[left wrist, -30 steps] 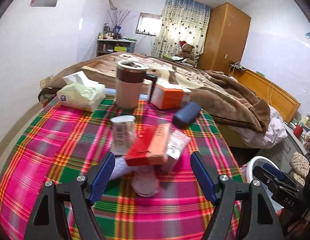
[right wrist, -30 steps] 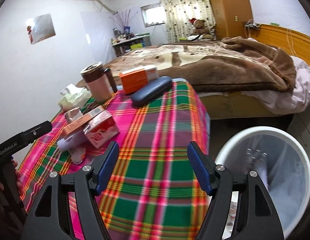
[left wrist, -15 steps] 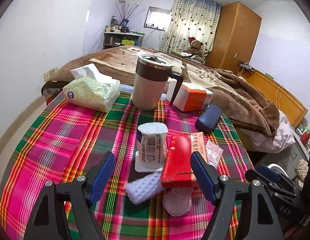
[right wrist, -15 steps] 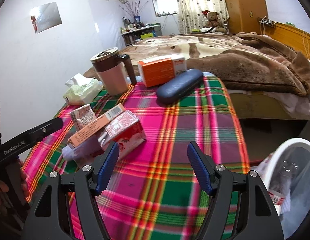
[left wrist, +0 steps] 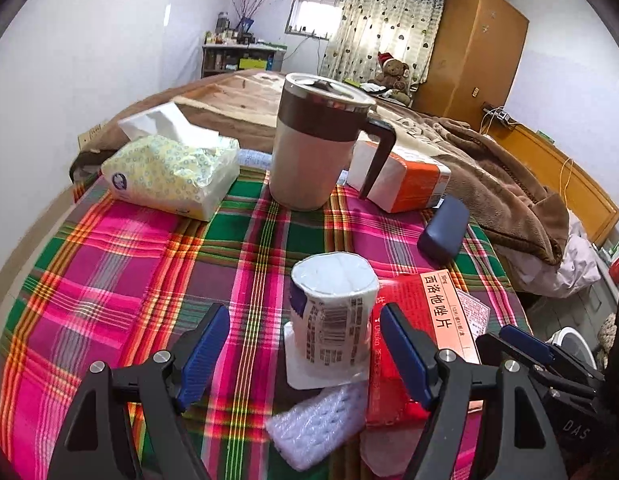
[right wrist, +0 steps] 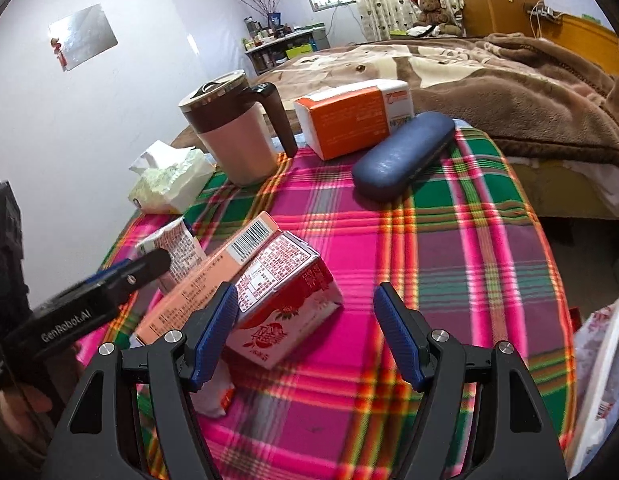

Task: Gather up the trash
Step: 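Grasp the white cup with the left gripper while the right gripper grasps the strawberry milk carton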

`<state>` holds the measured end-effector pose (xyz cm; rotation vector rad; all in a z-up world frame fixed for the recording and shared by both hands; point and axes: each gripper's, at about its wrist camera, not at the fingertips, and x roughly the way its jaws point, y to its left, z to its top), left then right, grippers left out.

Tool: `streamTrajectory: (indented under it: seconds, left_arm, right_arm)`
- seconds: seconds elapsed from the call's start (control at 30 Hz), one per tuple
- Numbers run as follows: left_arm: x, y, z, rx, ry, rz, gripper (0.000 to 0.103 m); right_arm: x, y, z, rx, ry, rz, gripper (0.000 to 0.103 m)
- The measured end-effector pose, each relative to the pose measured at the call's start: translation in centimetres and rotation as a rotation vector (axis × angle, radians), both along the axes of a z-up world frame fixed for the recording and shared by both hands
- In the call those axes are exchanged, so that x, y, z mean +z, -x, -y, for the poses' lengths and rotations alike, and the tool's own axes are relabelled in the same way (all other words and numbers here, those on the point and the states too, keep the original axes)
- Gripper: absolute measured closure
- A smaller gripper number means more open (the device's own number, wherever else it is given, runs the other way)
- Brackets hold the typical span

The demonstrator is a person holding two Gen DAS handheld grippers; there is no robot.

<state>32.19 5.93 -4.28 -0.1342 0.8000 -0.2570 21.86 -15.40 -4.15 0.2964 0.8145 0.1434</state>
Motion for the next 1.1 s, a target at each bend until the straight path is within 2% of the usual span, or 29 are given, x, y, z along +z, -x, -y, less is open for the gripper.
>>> streamTrajectory:
  seconds: [0.1,0.4,0.57,0.73,0.83,1.0,1.1]
  left_arm:
    - [-0.2,-0.6,-0.2,-0.002,0.014,-0.003,0.026]
    - [-1.1,-1.8,-1.6,0.032,0.022,-0.032,0.026]
    - [-1.5,-2.6,-2.2,0.047,0.022,-0.044,0.026]
    - [-2.1,-2.9,-2.5,0.06,0.018,-0.059,0.026]
    - [-2.2,-3.0,-2.5,0.068,0.014,-0.059,0.031]
    - [-2.6,-3.2,-2.7,0.076,0.004,-0.07,0.041]
    - [-2.7,-3.3,-2.9,0.078,0.01,-0.074,0.043]
  right_arm:
    - [0.2,-0.6,-0.5,0.007,0.011,0.001,0.031]
    - [-0.5,-2.6,-1.4,0.006,-0.066,-0.043,0.029]
    - [-1.2,-3.3,-1.3,-0.026,-0.102,-0.073,0.022]
    - [-1.5,-3.4,-1.4,-0.049,-0.13,-0.094,0.022]
    - [-1.7,-3.5,-1.4,-0.067,-0.173,-0.116,0.022]
    - [-2.3,-3.9,-1.9,-0.072,-0.142,-0.132,0.022]
    - [-2.3,-3.6,-1.7,-0.084,-0.137,-0.124,0.022]
